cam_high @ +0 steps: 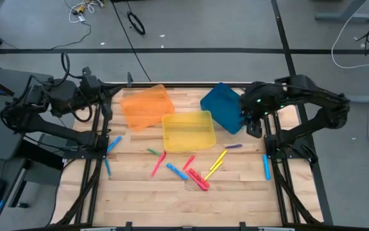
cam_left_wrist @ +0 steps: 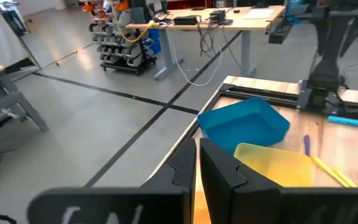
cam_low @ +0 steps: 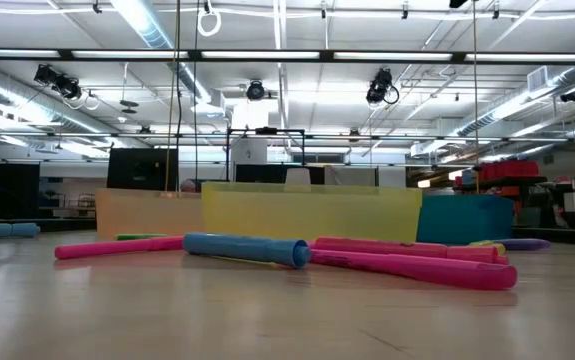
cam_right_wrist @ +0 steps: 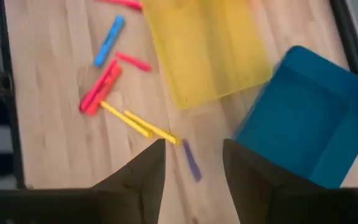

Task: Pick & Place Markers
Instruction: Put the purple pen into the blue bin

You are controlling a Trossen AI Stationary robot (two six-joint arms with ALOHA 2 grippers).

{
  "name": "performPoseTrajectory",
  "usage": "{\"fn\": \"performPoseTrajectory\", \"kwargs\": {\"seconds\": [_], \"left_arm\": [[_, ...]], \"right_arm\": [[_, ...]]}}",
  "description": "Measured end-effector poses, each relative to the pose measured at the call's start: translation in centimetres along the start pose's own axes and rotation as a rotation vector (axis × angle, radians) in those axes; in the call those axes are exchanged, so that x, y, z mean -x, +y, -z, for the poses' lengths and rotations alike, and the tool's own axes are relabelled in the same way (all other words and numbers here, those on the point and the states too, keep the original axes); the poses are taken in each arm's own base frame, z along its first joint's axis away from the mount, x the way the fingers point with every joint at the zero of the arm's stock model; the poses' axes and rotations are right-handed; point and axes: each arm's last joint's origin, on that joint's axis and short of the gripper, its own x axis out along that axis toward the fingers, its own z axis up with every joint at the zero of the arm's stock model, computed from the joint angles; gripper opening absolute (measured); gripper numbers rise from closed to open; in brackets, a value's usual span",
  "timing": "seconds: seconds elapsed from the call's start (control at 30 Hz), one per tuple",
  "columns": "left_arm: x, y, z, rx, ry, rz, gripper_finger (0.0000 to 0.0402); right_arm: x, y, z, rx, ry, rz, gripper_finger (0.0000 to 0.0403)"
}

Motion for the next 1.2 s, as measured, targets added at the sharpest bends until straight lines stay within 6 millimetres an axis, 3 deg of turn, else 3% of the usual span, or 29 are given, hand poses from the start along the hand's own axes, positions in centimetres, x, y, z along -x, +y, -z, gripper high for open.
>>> {"fn": "performPoseTrajectory", "kwargs": {"seconds": [0.2, 0.5, 0.83, 1.2], "left_arm": [[0.0, -0.2, 0.4, 0.022, 0.045, 0.086, 0.0028], [0.0, -0.2, 1.1, 0.024, 0.104, 0.095, 0.0028], [0.1, -0.2, 1.1, 0.024, 0.104, 0.095, 0.0028], [0.1, -0.3, 1.1, 0.025, 0.106, 0.111, 0.0028]], "right_arm": [[-4.4, 0.4, 0.3, 0.006, 0.181, -0.001, 0.0190], [-11.4, 0.9, 3.3, 0.040, 0.382, -0.031, 0.0232], [-16.6, 2.2, 6.3, 0.162, 0.337, 0.029, 0.0222], [-20.2, 2.5, 8.2, 0.180, 0.287, 0.025, 0.0211]]}}
